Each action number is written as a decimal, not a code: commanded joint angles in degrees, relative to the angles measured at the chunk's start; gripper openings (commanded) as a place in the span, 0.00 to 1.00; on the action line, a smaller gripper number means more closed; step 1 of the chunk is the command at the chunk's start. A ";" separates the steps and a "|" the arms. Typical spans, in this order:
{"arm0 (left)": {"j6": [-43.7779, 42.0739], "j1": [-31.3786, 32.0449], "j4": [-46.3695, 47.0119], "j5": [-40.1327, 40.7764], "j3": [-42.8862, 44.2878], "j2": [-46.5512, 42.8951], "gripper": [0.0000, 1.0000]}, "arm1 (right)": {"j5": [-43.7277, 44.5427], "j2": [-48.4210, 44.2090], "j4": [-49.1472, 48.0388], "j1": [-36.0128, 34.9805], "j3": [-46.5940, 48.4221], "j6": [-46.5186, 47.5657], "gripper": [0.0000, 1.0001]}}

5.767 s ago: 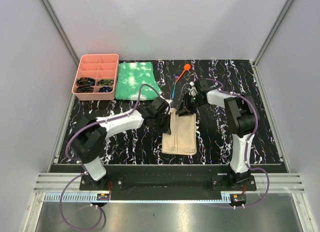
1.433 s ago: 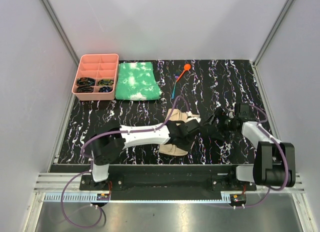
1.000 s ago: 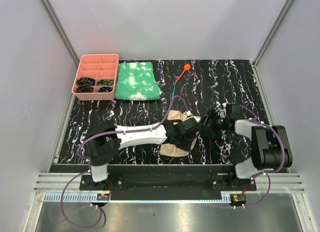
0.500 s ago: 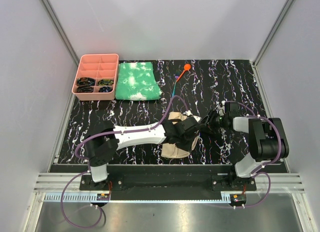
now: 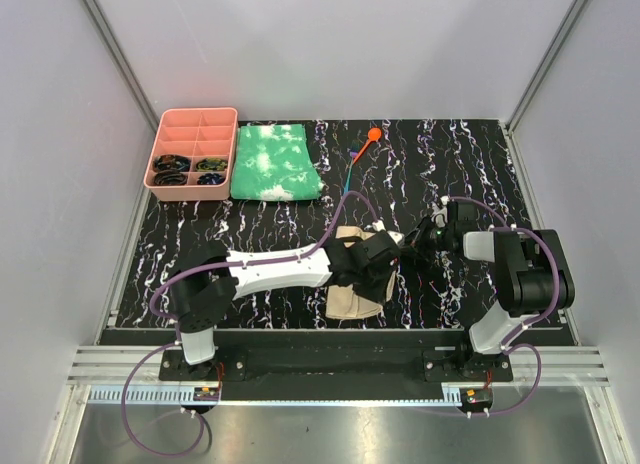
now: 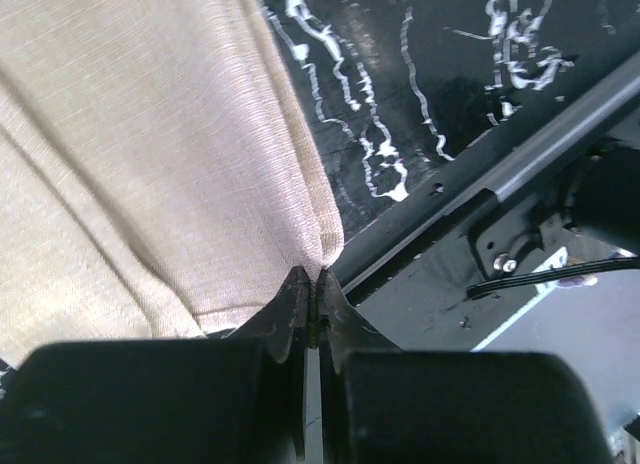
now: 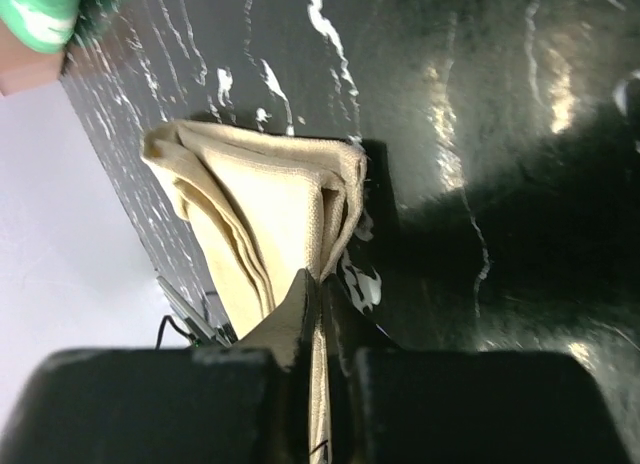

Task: Fold the napkin into a case and place the utensils inside
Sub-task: Pick up the 2/3-rectangle-folded napkin at the center of the board, then fold the 2/3-rectangle-folded napkin at the center of the board.

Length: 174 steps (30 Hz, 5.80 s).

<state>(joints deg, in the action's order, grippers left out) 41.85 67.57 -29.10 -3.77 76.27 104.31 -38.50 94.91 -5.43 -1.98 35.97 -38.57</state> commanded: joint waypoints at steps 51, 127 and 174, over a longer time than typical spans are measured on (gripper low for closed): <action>0.25 -23.10 20.49 -9.50 -7.45 9.15 0.04 | 24.08 -6.85 1.05 -22.19 5.17 -32.52 0.00; -5.90 -32.94 5.10 0.86 -7.98 -4.21 0.18 | 33.49 3.44 4.82 -34.15 17.56 -9.43 0.00; -7.22 -33.82 8.36 -2.30 -1.74 7.92 0.15 | -3.34 23.39 12.90 -16.74 41.55 16.15 0.31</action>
<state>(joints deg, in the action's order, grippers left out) 34.44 34.11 -22.65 -6.24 73.67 111.57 -39.68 120.57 7.55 -18.63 75.42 -23.75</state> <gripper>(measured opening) 0.149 0.351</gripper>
